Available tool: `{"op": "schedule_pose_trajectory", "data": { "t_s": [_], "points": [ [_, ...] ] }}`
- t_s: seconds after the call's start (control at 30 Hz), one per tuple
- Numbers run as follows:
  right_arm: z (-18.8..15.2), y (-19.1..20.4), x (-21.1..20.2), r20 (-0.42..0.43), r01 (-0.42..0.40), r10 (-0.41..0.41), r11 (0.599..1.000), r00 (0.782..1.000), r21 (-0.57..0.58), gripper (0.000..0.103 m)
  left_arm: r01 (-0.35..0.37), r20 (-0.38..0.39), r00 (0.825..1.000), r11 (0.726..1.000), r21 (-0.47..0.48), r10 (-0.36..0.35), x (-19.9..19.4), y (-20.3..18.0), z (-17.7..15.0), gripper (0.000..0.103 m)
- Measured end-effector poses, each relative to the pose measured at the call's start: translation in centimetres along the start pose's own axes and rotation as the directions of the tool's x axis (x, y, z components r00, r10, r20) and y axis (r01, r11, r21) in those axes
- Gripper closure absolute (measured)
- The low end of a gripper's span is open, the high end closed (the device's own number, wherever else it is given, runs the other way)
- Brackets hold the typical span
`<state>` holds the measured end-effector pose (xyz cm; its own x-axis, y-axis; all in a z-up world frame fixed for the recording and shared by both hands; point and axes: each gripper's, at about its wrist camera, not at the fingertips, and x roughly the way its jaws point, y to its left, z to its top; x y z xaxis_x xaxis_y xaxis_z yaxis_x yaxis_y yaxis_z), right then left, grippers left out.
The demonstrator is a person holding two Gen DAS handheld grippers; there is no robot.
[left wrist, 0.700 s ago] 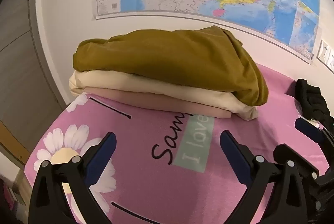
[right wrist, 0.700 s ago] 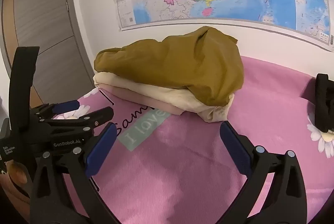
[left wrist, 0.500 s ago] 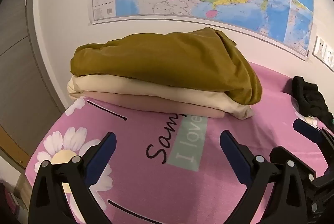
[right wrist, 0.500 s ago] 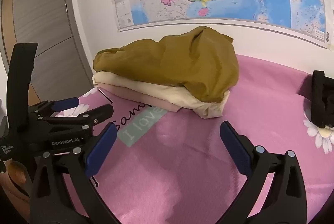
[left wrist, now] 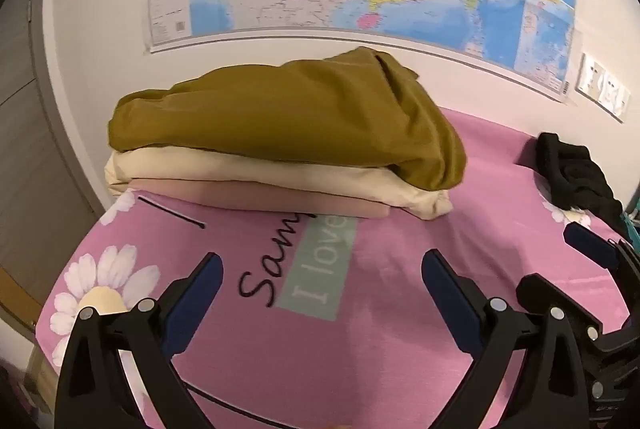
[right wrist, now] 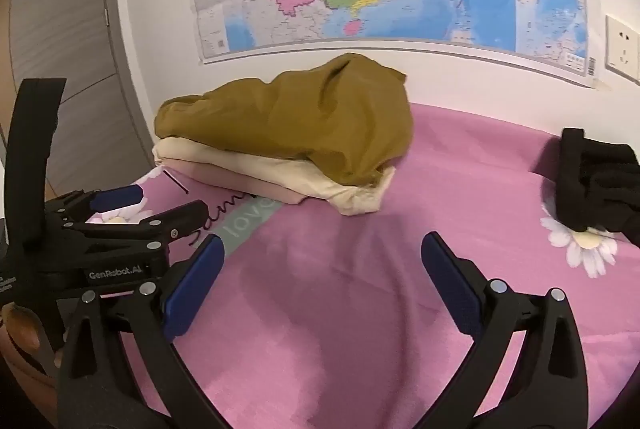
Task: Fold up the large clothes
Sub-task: 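Move both tools from the folded clothes stack toward the black jacket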
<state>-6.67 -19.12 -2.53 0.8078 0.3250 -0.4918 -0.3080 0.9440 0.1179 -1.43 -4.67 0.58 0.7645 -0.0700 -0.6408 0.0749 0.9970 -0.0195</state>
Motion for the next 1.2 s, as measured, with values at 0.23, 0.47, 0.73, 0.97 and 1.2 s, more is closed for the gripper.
{"op": "schedule_pose_trajectory", "data": {
  "t_s": [0.23, 0.47, 0.73, 0.97, 1.2],
  "points": [
    [-0.6, -1.1, -1.0, 0.007, 0.033, -0.033, 0.999, 0.999, 0.030, 0.006, 0.031, -0.005, 1.000, 0.999, 0.024, -0.031, 0.1, -1.5, -0.3, 0.007],
    [-1.2, -2.6, -2.6, 0.011, 0.087, -0.087, 0.995, 0.996, 0.053, 0.006, 0.087, -0.013, 0.996, 0.995, 0.053, -0.087, 0.2, -3.6, -0.4, 0.007],
    [-2.7, -7.0, -6.7, 0.024, 0.248, -0.253, 0.961, 0.967, 0.119, 0.006, 0.217, -0.026, 0.976, 0.966, 0.144, -0.215, 0.3, -9.2, -0.5, 0.007],
    [-4.6, -12.3, -10.8, -0.001, 0.408, -0.421, 0.879, 0.907, 0.247, 0.006, 0.332, -0.068, 0.943, 0.912, 0.242, -0.325, 0.4, -15.5, -0.8, 0.007],
    [-6.3, -15.4, -13.2, -0.023, 0.491, -0.508, 0.817, 0.861, 0.304, 0.006, 0.390, -0.079, 0.920, 0.877, 0.279, -0.384, 0.4, -19.9, -0.7, 0.007]
  ]
}}
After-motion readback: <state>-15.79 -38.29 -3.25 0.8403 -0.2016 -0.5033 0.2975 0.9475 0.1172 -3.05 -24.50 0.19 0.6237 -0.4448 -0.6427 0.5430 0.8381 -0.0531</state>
